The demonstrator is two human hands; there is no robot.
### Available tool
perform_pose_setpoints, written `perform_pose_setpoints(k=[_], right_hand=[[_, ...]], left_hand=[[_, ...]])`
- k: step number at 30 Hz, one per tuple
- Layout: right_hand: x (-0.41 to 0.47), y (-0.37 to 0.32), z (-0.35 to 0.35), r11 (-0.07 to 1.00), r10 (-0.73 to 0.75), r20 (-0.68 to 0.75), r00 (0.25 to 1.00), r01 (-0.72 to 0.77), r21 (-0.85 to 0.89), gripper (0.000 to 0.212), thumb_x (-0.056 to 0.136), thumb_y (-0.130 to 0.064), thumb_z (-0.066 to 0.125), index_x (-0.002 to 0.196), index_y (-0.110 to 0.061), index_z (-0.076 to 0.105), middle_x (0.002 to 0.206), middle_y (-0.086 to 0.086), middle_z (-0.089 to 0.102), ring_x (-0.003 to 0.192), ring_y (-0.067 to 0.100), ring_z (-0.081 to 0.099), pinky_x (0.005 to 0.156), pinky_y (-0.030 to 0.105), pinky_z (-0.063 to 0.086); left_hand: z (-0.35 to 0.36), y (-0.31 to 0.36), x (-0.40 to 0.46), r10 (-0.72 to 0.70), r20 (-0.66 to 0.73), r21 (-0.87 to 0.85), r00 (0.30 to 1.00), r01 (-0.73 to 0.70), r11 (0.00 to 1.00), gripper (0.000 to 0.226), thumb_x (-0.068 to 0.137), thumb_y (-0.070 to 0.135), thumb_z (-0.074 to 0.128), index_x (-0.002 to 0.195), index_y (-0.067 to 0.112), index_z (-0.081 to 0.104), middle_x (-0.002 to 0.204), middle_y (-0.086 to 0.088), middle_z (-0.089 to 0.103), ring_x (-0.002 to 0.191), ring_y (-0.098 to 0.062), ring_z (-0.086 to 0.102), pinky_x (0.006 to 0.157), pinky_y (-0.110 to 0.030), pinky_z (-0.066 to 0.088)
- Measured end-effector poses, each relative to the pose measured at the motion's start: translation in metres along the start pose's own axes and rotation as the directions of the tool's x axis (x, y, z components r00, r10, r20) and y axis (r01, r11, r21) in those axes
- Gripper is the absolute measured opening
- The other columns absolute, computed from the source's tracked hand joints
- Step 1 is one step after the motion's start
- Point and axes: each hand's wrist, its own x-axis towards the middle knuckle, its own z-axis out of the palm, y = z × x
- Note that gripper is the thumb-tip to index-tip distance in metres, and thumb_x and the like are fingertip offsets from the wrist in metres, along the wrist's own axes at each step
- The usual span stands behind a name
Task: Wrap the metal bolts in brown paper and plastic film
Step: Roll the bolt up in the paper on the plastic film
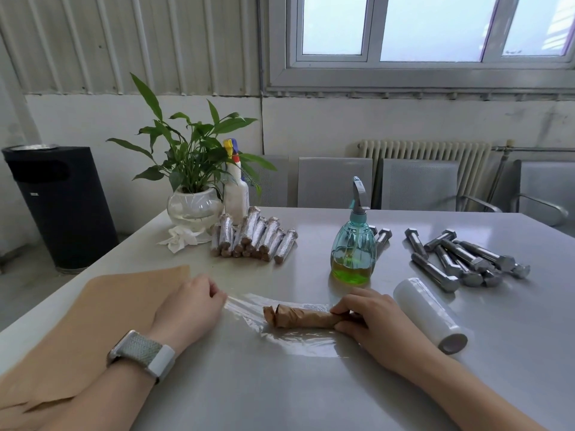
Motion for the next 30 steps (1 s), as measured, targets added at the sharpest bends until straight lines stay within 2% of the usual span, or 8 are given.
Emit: perform_pose_setpoints(k=[4, 7, 11, 15, 19, 22, 24, 30], right_hand=[[0.000, 0.000, -0.001, 1.000, 0.009, 0.009, 1.000, -0.009, 0.010, 0.013, 0.085, -0.025, 0.073, 0.098, -0.028, 0.071, 0.096, -0.014, 0.062, 0.092, 0.009, 0.056, 0.087, 0.035, 0.045], [0.000, -0.001, -0.002, 1.000, 0.016, 0.014, 1.000, -0.016, 0.024, 0.013, 0.085, -0.025, 0.073, 0.098, -0.027, 0.071, 0.097, -0.014, 0.063, 0.094, 0.009, 0.057, 0.088, 0.035, 0.045], [0.000, 0.000, -0.001, 1.000, 0.022, 0.018, 1.000, -0.023, 0.016, 0.013, 0.086, -0.027, 0.072, 0.099, -0.029, 0.071, 0.097, -0.016, 0.062, 0.096, 0.007, 0.055, 0.089, 0.032, 0.044], [0.000, 0.000, -0.002, 1.000, 0.021, 0.015, 1.000, -0.021, 0.018, 0.013, 0.085, -0.026, 0.073, 0.098, -0.028, 0.072, 0.095, -0.016, 0.062, 0.094, 0.007, 0.056, 0.087, 0.032, 0.045], [0.001, -0.001, 0.000, 0.999, 0.019, 0.001, 1.000, -0.019, 0.030, 0.012, 0.083, -0.023, 0.074, 0.095, -0.025, 0.073, 0.092, -0.013, 0.062, 0.091, 0.009, 0.056, 0.085, 0.033, 0.045], [0.001, 0.000, -0.001, 0.999, 0.014, 0.004, 1.000, -0.014, 0.030, 0.012, 0.083, -0.024, 0.074, 0.096, -0.025, 0.074, 0.090, -0.014, 0.060, 0.090, 0.009, 0.055, 0.083, 0.032, 0.046], [0.002, 0.000, -0.001, 1.000, 0.011, 0.008, 1.000, -0.011, 0.026, 0.013, 0.083, -0.025, 0.074, 0.097, -0.025, 0.074, 0.088, -0.016, 0.057, 0.090, 0.009, 0.055, 0.083, 0.030, 0.046], [0.000, 0.001, 0.000, 1.000, -0.009, 0.006, 1.000, 0.009, -0.014, 0.028, 0.085, -0.027, 0.070, 0.112, -0.030, 0.063, 0.099, -0.012, 0.063, 0.094, 0.010, 0.058, 0.086, 0.032, 0.044]], left_hand=[[-0.010, 0.009, 0.002, 0.021, -0.015, -0.348, 1.000, -0.025, 0.937, 0.013, 0.090, 0.018, 0.065, 0.082, 0.011, 0.057, 0.063, -0.001, 0.066, 0.039, -0.009, 0.058, 0.045, -0.024, 0.039], [-0.017, 0.025, 0.007, 0.042, -0.022, -0.586, 0.999, -0.048, 0.809, 0.017, 0.087, 0.010, 0.071, 0.090, 0.009, 0.055, 0.066, -0.010, 0.064, 0.033, -0.009, 0.048, 0.036, -0.021, 0.038], [-0.014, 0.063, 0.010, 0.165, 0.071, -0.696, 0.984, -0.070, 0.714, 0.015, 0.089, 0.007, 0.069, 0.092, 0.008, 0.054, 0.066, -0.010, 0.062, 0.034, -0.010, 0.045, 0.035, -0.018, 0.036], [0.024, 0.102, 0.000, 0.310, 0.225, -0.619, 0.924, -0.111, 0.778, 0.011, 0.091, 0.014, 0.067, 0.090, 0.019, 0.057, 0.071, -0.004, 0.065, 0.039, -0.008, 0.052, 0.041, -0.022, 0.042], [0.049, 0.111, -0.005, 0.346, 0.251, -0.439, 0.904, -0.212, 0.873, 0.008, 0.095, 0.028, 0.059, 0.087, 0.027, 0.058, 0.075, 0.002, 0.068, 0.048, -0.007, 0.061, 0.042, -0.017, 0.041], [0.047, 0.113, -0.005, 0.347, 0.378, -0.507, 0.858, -0.122, 0.853, 0.017, 0.102, 0.020, 0.039, 0.094, 0.021, 0.054, 0.080, -0.004, 0.068, 0.043, -0.018, 0.061, 0.034, -0.016, 0.036], [0.047, 0.114, -0.004, 0.364, 0.416, -0.465, 0.833, -0.149, 0.873, 0.024, 0.101, 0.012, 0.031, 0.095, 0.022, 0.052, 0.089, -0.006, 0.065, 0.044, -0.018, 0.062, 0.035, -0.017, 0.037], [0.048, 0.114, -0.001, 0.401, 0.481, -0.396, 0.779, -0.216, 0.893, 0.038, 0.081, 0.001, 0.030, 0.097, 0.030, 0.049, 0.099, -0.002, 0.063, 0.049, -0.016, 0.064, 0.044, -0.021, 0.043]])
